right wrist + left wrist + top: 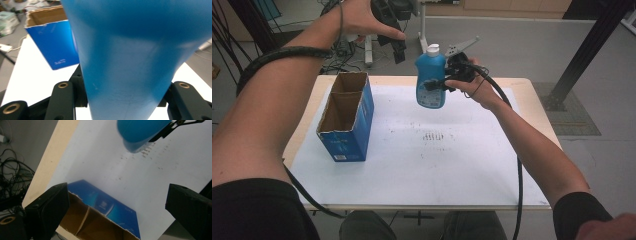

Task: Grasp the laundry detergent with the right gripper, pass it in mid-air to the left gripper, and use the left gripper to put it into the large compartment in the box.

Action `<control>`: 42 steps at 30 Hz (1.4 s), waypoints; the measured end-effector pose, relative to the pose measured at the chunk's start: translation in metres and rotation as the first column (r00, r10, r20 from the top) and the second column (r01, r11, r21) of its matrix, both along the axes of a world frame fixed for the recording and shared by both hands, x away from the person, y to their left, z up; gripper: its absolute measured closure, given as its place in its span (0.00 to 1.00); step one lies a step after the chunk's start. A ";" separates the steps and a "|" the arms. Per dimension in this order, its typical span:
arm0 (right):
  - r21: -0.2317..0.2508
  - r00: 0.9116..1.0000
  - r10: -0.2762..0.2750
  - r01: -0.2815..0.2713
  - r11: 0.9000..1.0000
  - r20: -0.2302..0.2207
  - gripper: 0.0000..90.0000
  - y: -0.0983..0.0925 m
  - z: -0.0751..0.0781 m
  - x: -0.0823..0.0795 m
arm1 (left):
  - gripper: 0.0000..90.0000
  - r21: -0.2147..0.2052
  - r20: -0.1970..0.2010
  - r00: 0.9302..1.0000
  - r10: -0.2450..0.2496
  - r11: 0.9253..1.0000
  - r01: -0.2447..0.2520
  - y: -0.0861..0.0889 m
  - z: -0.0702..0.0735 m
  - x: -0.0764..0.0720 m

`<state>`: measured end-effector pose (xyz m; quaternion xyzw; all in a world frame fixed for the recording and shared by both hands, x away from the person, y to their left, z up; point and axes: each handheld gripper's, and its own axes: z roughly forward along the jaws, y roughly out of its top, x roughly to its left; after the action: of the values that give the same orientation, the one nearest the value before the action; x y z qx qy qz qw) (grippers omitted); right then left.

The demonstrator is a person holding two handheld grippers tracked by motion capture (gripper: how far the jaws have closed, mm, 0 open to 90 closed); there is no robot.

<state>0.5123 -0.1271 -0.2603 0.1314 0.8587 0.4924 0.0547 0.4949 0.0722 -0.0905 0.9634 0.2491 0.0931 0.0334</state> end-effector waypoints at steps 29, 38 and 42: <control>0.023 0.983 0.180 -0.180 0.983 0.021 0.51 0.053 -0.012 -0.039 | 0.06 0.041 -0.066 0.975 -0.210 0.976 0.213 -0.021 -0.021 -0.032; 0.034 0.979 0.199 -0.200 0.979 0.038 0.51 0.059 -0.008 -0.043 | 0.06 0.024 -0.081 0.971 -0.223 0.974 0.226 -0.017 -0.025 -0.035; 0.039 0.978 0.205 -0.207 0.978 0.046 0.51 0.059 -0.005 -0.046 | 0.06 0.033 -0.096 0.968 -0.231 0.971 0.235 -0.018 -0.031 -0.035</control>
<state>0.4666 -0.0678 -0.2653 0.0327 0.8553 0.5167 0.0181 0.4596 0.0542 -0.1215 0.9897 0.1335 0.0496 0.0116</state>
